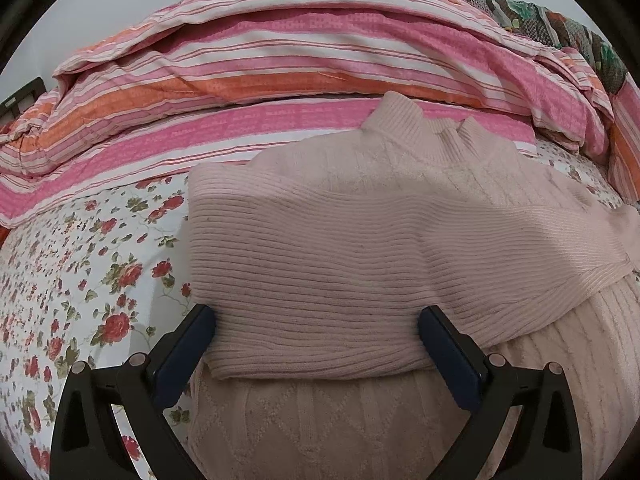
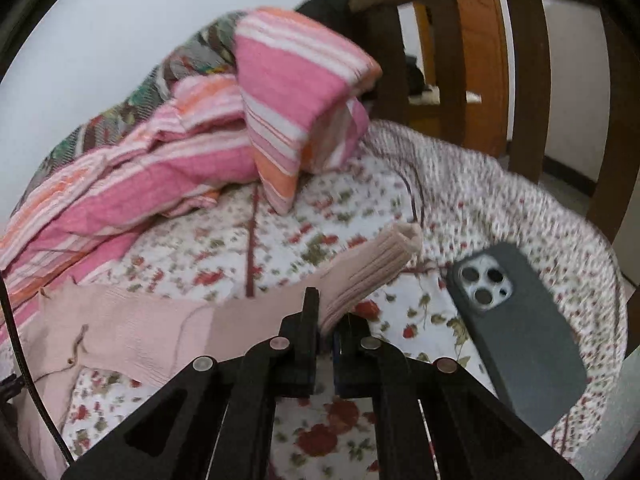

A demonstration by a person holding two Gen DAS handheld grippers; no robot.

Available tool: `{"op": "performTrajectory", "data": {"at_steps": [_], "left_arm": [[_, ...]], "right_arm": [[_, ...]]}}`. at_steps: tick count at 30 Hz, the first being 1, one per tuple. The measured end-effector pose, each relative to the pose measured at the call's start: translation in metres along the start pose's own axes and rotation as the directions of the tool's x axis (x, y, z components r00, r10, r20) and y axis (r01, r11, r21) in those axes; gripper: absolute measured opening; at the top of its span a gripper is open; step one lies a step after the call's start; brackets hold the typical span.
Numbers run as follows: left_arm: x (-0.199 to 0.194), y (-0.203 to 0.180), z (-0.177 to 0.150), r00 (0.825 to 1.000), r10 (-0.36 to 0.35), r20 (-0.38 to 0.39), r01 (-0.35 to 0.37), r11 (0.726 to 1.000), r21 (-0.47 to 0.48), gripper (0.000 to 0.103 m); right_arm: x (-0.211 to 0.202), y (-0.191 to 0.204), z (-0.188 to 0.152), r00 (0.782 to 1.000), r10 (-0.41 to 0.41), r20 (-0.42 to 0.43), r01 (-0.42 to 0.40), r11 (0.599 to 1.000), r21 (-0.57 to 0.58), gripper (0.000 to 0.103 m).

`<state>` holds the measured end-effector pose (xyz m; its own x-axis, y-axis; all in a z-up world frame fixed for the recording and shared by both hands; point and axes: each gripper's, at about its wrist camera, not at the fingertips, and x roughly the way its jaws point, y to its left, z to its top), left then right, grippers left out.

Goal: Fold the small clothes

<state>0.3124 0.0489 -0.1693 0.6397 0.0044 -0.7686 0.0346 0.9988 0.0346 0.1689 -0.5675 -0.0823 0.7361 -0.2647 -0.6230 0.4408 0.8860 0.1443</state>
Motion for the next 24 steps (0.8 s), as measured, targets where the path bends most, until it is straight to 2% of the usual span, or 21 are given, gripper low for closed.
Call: {"op": "performTrajectory", "data": {"at_steps": [5, 10, 12, 16, 19, 24], "left_arm": [[-0.002, 0.001, 0.0, 1.0, 0.001, 0.007, -0.001, 1.0, -0.003, 0.103], [-0.013, 0.009, -0.001, 0.999, 0.013, 0.03, -0.011, 0.999, -0.052, 0.102], [-0.025, 0.019, -0.002, 0.998, 0.032, 0.052, -0.026, 0.995, -0.098, 0.102], [-0.063, 0.045, -0.012, 0.991, 0.014, 0.131, 0.007, 0.988, -0.157, 0.102], [-0.086, 0.063, -0.02, 0.986, 0.06, 0.155, -0.035, 0.986, -0.16, 0.102], [-0.112, 0.105, -0.038, 0.985, 0.064, 0.158, -0.029, 0.977, -0.213, 0.102]], "right_arm": [[-0.027, 0.029, 0.007, 0.999, 0.008, 0.047, -0.006, 0.999, -0.036, 0.006], [-0.06, 0.08, 0.014, 0.995, 0.034, 0.097, -0.024, 0.995, -0.097, 0.005], [-0.074, 0.109, 0.017, 0.992, 0.051, 0.116, -0.035, 0.99, -0.135, 0.005], [-0.089, 0.174, 0.017, 0.987, 0.103, 0.125, -0.074, 0.974, -0.215, 0.006], [-0.096, 0.227, 0.012, 0.98, 0.156, 0.123, -0.117, 0.953, -0.279, 0.005], [-0.097, 0.305, -0.004, 0.968, 0.235, 0.087, -0.196, 0.926, -0.322, 0.005]]}}
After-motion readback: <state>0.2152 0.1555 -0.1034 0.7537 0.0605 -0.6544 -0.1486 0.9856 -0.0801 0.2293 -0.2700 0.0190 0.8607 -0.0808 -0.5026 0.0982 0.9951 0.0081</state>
